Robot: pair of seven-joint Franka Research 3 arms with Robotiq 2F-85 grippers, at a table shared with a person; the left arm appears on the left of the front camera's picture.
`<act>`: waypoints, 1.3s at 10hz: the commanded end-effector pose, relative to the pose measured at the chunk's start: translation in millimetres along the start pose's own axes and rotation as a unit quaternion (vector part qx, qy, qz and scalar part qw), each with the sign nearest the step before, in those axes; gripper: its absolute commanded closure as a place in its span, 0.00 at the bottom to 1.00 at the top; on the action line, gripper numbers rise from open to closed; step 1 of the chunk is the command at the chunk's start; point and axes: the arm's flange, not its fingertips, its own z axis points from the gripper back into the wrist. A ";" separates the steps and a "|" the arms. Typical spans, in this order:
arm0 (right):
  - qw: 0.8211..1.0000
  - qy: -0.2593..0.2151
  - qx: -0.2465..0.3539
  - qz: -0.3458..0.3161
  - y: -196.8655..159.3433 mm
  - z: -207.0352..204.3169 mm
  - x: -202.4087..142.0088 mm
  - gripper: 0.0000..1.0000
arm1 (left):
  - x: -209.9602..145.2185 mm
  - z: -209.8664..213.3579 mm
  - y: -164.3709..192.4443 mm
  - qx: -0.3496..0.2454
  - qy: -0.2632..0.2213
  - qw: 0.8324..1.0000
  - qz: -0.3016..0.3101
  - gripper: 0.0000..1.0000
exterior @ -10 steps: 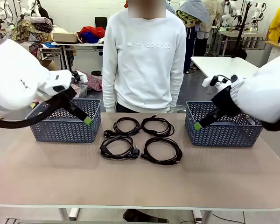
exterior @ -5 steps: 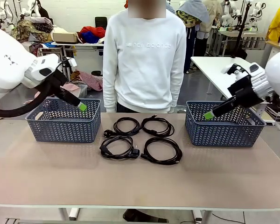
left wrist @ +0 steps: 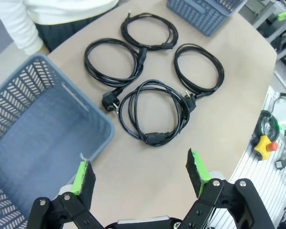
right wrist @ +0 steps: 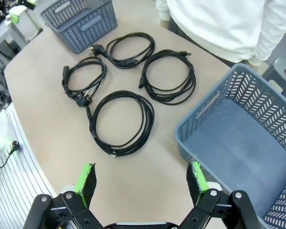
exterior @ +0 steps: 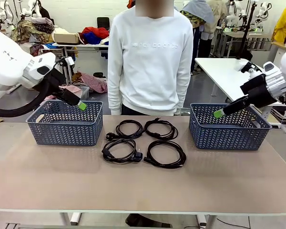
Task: Organize the cables according to human instructions.
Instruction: Pick up a bundle of cables and place it in the basket indicated by the human.
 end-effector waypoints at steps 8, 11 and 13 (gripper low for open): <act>1.000 0.000 0.005 0.004 1.0 -1.9 0.3 0.00 | -0.9 3.1 -2.5 -0.005 -0.005 1.000 -0.006 0.00; 1.000 0.000 0.005 0.004 1.0 -1.9 0.3 0.00 | -0.9 3.1 -2.5 -0.005 -0.005 1.000 -0.006 0.00; 1.000 0.000 0.005 0.004 1.0 -1.9 0.3 0.00 | -0.9 3.1 -2.5 -0.005 -0.005 1.000 -0.006 0.00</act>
